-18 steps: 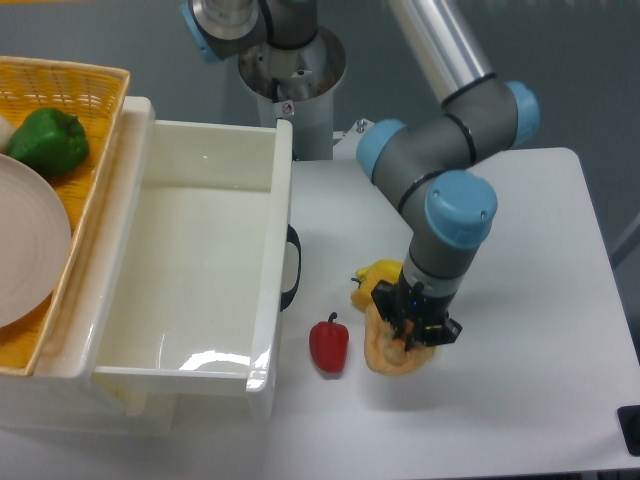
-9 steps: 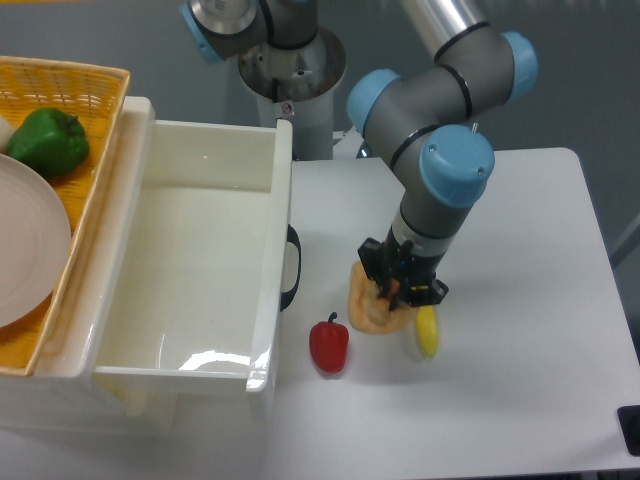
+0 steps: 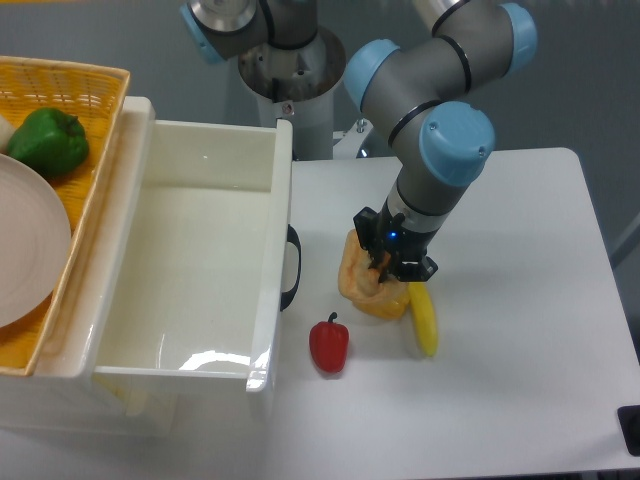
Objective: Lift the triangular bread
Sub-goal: 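Lift the gripped bread slice up off the table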
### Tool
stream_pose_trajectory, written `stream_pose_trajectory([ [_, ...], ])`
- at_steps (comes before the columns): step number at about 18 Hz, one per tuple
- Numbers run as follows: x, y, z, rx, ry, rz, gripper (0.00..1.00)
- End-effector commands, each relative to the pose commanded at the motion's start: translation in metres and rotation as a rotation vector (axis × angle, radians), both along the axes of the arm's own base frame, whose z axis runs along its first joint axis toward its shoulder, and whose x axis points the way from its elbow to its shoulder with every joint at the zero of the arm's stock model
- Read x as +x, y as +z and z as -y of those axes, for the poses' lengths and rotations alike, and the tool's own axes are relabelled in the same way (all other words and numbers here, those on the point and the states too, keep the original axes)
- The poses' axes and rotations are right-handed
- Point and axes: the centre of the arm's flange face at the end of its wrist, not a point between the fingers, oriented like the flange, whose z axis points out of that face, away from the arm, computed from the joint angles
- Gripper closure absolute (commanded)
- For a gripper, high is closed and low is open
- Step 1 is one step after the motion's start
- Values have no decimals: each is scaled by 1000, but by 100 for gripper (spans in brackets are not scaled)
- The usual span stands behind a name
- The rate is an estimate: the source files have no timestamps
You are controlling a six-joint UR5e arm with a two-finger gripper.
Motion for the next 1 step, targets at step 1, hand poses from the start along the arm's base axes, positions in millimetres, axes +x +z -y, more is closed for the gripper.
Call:
stream_pose_trajectory([
  [1, 0, -1, 0, -3, 0, 0, 75],
])
